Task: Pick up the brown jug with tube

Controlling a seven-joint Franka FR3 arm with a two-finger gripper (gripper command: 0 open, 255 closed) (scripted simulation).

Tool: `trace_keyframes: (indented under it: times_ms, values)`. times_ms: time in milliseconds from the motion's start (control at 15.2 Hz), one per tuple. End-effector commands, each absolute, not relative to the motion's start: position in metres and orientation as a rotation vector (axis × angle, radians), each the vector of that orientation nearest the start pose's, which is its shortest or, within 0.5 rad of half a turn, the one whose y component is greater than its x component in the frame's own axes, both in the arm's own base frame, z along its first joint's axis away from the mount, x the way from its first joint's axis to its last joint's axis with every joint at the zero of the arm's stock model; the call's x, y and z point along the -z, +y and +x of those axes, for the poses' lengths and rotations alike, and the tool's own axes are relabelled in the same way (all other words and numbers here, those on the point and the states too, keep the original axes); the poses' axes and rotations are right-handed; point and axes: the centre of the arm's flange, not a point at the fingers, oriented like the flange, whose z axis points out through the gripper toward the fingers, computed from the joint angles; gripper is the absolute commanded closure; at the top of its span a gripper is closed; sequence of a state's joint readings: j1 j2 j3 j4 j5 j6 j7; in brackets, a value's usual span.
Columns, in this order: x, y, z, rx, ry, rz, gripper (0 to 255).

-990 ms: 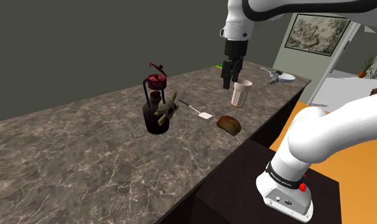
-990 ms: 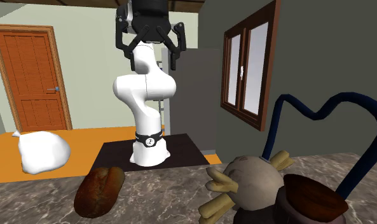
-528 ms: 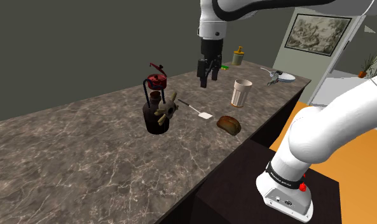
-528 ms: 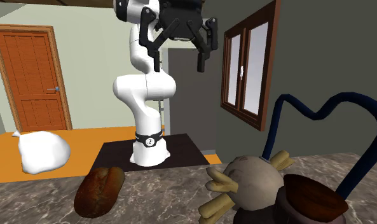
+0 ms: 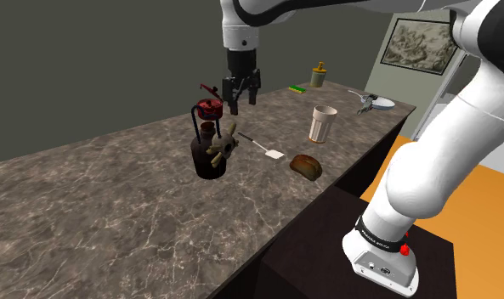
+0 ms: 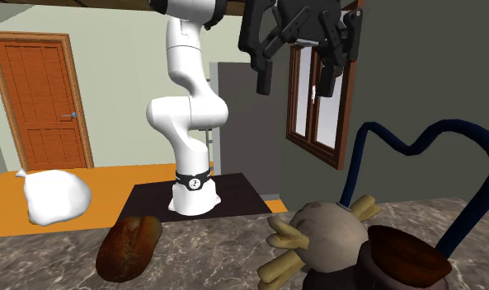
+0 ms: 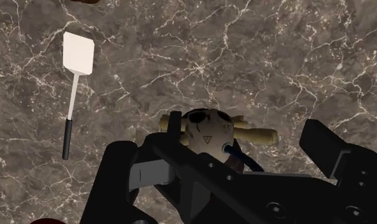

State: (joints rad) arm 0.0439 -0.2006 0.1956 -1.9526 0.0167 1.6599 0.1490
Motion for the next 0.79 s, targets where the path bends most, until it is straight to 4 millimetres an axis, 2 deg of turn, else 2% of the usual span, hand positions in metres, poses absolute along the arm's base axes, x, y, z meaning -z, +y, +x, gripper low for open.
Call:
trace_keyframes:
  times_ms: [0, 264, 330, 726]
  values:
    - [-0.553, 0.139, 0.498, -0.142, -0.134, -3.182, 0]
    - [-0.55, 0.171, 0.541, -0.138, -0.142, -3.196, 0]
    - [-0.55, 0.173, 0.542, -0.138, -0.142, -3.197, 0]
    - [-0.518, 0.173, 0.542, -0.138, -0.142, -3.197, 0]
